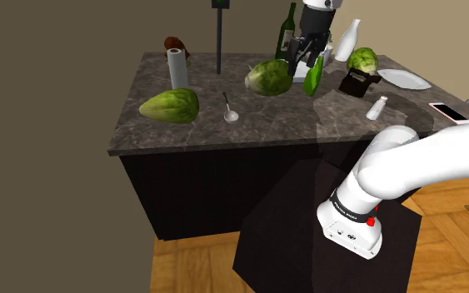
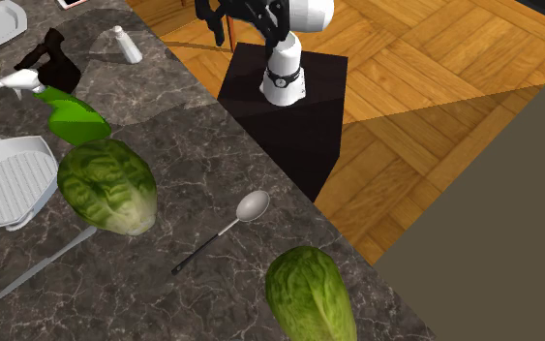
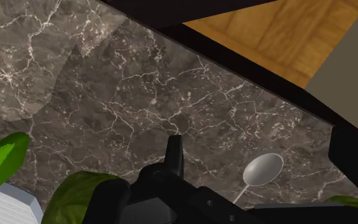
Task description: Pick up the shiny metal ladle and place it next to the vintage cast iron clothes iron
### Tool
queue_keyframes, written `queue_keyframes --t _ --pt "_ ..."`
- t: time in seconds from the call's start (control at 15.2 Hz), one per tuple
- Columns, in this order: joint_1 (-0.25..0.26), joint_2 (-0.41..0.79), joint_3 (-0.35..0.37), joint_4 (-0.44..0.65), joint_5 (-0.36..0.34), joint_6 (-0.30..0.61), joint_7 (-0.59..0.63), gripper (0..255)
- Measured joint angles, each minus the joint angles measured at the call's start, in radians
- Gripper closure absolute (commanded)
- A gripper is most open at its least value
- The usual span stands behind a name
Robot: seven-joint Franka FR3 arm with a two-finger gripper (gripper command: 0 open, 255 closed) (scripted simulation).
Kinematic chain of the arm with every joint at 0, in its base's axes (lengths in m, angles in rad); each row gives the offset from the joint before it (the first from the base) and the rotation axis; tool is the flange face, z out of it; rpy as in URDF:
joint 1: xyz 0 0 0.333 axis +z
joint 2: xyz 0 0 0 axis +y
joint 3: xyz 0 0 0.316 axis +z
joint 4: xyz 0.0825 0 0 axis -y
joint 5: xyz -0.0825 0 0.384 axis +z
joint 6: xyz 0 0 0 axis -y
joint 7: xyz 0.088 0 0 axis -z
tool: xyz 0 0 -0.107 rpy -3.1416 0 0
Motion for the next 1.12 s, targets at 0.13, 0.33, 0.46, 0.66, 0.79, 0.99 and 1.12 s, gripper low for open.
queue_keyframes --t 0.13,0.33,0.46,0.66,0.79,0.99,1.12 --pt "-0.002 0.016 0.001 -0.001 0.004 0.016 0.009 0" --pt "-0.008 0.082 0.009 -0.02 0.025 0.098 0.06 0" --pt "-0.014 0.138 0.011 -0.018 0.038 0.153 0.094 0" --pt "-0.021 0.228 0.017 -0.01 0.059 0.235 0.147 0" --pt "-0.026 0.297 0.016 0.0 0.072 0.294 0.177 0" --pt "-0.032 0.405 0.015 0.026 0.092 0.379 0.22 0" --pt "-0.039 0.48 0.009 0.055 0.105 0.425 0.24 0"
